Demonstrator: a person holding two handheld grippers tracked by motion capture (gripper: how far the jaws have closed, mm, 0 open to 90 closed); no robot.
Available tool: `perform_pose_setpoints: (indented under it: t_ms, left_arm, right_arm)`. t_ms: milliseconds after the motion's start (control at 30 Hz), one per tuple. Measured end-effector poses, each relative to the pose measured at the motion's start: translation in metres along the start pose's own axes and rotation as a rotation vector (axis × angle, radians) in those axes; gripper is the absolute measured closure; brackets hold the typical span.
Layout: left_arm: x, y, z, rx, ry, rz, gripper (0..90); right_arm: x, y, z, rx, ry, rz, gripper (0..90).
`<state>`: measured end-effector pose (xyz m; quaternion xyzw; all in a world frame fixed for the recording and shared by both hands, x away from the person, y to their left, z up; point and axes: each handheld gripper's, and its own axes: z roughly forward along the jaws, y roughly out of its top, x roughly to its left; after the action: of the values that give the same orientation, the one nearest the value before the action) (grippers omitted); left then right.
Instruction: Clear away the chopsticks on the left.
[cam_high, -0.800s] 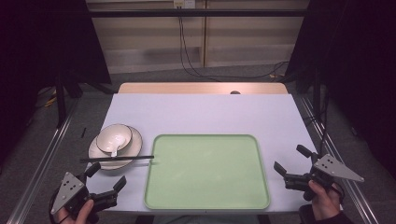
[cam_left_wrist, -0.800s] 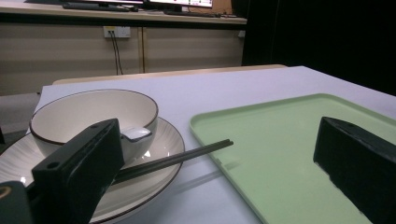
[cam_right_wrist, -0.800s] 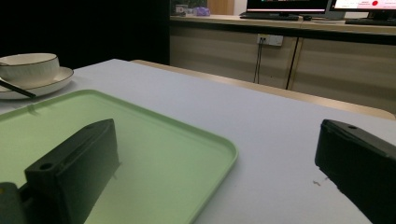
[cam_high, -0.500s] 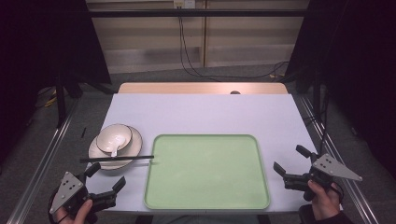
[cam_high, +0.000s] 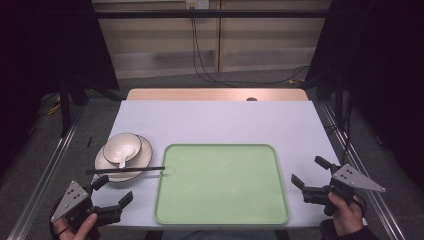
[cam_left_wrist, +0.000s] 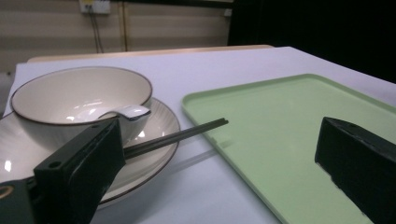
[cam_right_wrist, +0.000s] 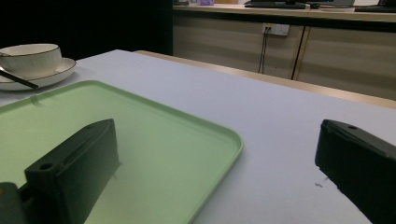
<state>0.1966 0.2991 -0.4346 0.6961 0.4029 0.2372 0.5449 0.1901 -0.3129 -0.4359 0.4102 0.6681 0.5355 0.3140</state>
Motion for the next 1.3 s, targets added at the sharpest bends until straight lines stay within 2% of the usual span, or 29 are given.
perform_pose_setpoints:
  t_ms: [33, 67, 167, 200, 233, 267, 300, 367, 467, 500, 567, 600, 667, 733, 767, 833, 867, 900, 933, 967, 1033, 1067, 1133, 1167, 1200, 1233, 1267, 1300]
  left_arm:
    - [0.000, 0.001, 0.000, 0.011, 0.015, 0.018, 1.8]
    - [0.002, 0.003, -0.002, 0.012, 0.010, 0.035, 1.4]
    - [0.005, 0.005, -0.003, 0.019, 0.030, 0.056, 1.4]
    - [0.008, 0.006, -0.004, 0.028, 0.026, 0.071, 2.2]
    - [0.010, 0.007, -0.005, 0.052, 0.045, 0.081, 4.1]
    - [0.014, 0.007, -0.006, 0.083, 0.052, 0.073, 4.3]
    - [0.017, 0.008, -0.006, 0.091, 0.038, 0.060, 4.3]
    - [0.024, 0.009, -0.007, 0.127, 0.034, 0.068, 5.7]
    - [0.033, 0.012, -0.007, 0.131, 0.025, 0.062, 6.4]
    - [0.037, 0.014, -0.007, 0.145, 0.024, 0.072, 7.4]
    - [0.046, 0.018, -0.004, 0.201, 0.000, 0.106, 10.8]
    - [0.046, 0.018, -0.004, 0.201, 0.000, 0.106, 10.8]
    - [0.053, 0.020, -0.002, 0.203, -0.033, 0.103, 14.0]
    - [0.060, 0.022, 0.000, 0.214, -0.055, 0.101, 11.3]
    - [0.067, 0.022, 0.002, 0.240, -0.123, 0.120, 10.9]
    - [0.070, 0.022, 0.003, 0.243, -0.132, 0.122, 10.5]
    - [0.075, 0.022, 0.008, 0.273, -0.144, 0.158, 11.7]
    - [0.075, 0.022, 0.008, 0.273, -0.144, 0.158, 13.8]
    - [0.077, 0.023, 0.011, 0.286, -0.158, 0.179, 13.8]
    - [0.080, 0.024, 0.014, 0.301, -0.170, 0.195, 20.1]
    - [0.084, 0.025, 0.018, 0.315, -0.172, 0.214, 20.9]
    - [0.088, 0.026, 0.021, 0.323, -0.174, 0.230, 25.8]
    - [0.091, 0.026, 0.022, 0.324, -0.174, 0.237, 31.4]
    - [0.094, 0.026, 0.022, 0.322, -0.167, 0.237, 31.4]
    - [0.097, 0.026, 0.022, 0.310, -0.155, 0.244, 42.1]
    - [0.099, 0.026, 0.021, 0.310, -0.139, 0.241, 42.1]
    - [0.100, 0.025, 0.022, 0.308, -0.139, 0.238, 43.3]
    - [0.102, 0.025, 0.023, 0.317, -0.151, 0.251, 46.6]
  right_arm:
    - [0.000, 0.000, 0.000, -0.002, 0.005, 0.002, 0.0]
    - [0.000, 0.000, 0.000, -0.003, 0.010, 0.004, 0.0]
    - [0.001, 0.000, 0.001, 0.001, 0.014, 0.002, 0.0]
    - [0.001, 0.000, 0.001, 0.001, 0.012, 0.001, 0.0]
    - [0.001, 0.000, 0.001, 0.003, 0.014, 0.002, 0.0]
    - [0.001, 0.000, 0.000, 0.002, 0.018, 0.004, 0.0]
    - [0.001, 0.000, 0.000, 0.002, 0.018, 0.004, 0.0]
    - [0.001, 0.000, 0.001, 0.000, 0.022, 0.008, 0.0]
    - [0.000, 0.000, 0.001, 0.000, 0.031, 0.006, 0.0]
    - [0.001, 0.000, 0.002, 0.001, 0.028, 0.009, 0.0]
    - [0.001, 0.000, 0.003, 0.004, 0.034, 0.007, 0.0]
    - [0.001, 0.000, 0.003, 0.005, 0.038, 0.009, 0.0]
    - [0.001, 0.000, 0.004, 0.005, 0.042, 0.010, 0.0]
    - [0.002, 0.000, 0.005, 0.009, 0.035, 0.000, 0.0]
    - [0.001, 0.000, 0.005, 0.009, 0.039, 0.000, 0.0]
    - [0.001, 0.000, 0.005, 0.009, 0.041, 0.001, 0.0]
    - [0.001, 0.000, 0.005, 0.010, 0.045, 0.001, 0.0]
    - [0.001, 0.000, 0.006, 0.012, 0.045, -0.002, 0.0]
    - [0.001, 0.000, 0.006, 0.012, 0.045, -0.002, 0.0]
    - [0.001, 0.000, 0.006, 0.012, 0.044, 0.000, 0.0]
    - [0.002, 0.000, 0.005, 0.012, 0.046, 0.006, 0.0]
    - [0.002, 0.000, 0.005, 0.014, 0.044, 0.003, 0.0]
    - [0.002, 0.000, 0.005, 0.012, 0.046, -0.001, 0.0]
    - [0.002, 0.000, 0.005, 0.012, 0.046, -0.001, 0.0]
    - [0.002, 0.000, 0.006, 0.015, 0.045, -0.001, 0.0]
    - [0.002, 0.000, 0.006, 0.015, 0.045, -0.001, 0.0]
    - [0.002, 0.000, 0.006, 0.014, 0.044, 0.001, 0.0]
    - [0.002, 0.000, 0.006, 0.013, 0.044, -0.002, 0.0]
